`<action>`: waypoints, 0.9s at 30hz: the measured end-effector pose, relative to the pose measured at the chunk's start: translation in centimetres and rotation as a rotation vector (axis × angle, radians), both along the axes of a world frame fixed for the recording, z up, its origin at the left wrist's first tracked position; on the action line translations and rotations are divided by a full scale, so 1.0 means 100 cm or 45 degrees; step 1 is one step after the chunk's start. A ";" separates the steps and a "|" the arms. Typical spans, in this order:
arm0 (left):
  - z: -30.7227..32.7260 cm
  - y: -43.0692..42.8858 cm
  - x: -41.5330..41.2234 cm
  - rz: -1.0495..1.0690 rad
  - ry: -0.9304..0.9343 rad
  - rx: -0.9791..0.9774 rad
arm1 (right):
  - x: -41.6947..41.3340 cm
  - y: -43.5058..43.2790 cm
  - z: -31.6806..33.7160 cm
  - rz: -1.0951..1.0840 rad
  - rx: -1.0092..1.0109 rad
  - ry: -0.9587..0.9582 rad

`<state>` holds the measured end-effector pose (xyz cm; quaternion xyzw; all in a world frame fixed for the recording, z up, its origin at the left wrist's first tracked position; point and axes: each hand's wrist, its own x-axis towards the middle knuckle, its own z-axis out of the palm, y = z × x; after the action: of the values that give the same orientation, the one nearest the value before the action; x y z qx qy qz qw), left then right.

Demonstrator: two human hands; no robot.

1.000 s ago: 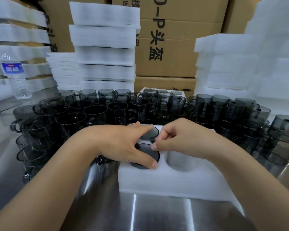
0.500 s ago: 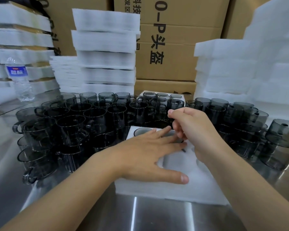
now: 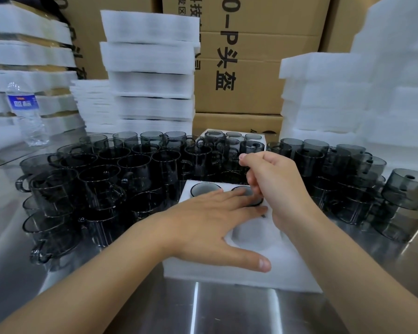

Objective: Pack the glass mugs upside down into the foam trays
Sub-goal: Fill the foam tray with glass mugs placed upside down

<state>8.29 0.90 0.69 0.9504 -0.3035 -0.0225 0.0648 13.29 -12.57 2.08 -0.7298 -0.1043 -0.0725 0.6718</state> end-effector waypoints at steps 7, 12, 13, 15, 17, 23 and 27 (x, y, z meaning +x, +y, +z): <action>0.002 -0.001 -0.002 -0.056 -0.102 -0.058 | 0.004 0.007 -0.010 -0.099 -0.468 -0.200; 0.001 0.002 -0.001 -0.014 -0.074 -0.001 | 0.000 0.017 -0.015 -0.180 -0.915 -0.444; 0.001 0.002 0.000 -0.017 -0.073 -0.002 | -0.002 0.017 -0.013 -0.193 -0.942 -0.464; 0.002 0.002 0.000 -0.015 -0.072 -0.011 | -0.002 0.019 -0.010 -0.175 -1.043 -0.484; 0.002 0.003 0.000 -0.012 -0.060 -0.012 | -0.001 0.022 -0.005 -0.131 -1.154 -0.495; 0.003 0.003 -0.002 0.020 -0.025 -0.051 | 0.009 0.051 0.005 -0.166 -1.593 -0.634; 0.002 0.004 -0.002 0.007 -0.014 -0.157 | 0.022 0.068 0.004 -0.166 -1.658 -0.564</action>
<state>8.12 1.28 0.90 0.9455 -0.3020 0.0015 0.1216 15.53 -5.74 2.50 -0.9573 -0.2173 -0.1829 0.0537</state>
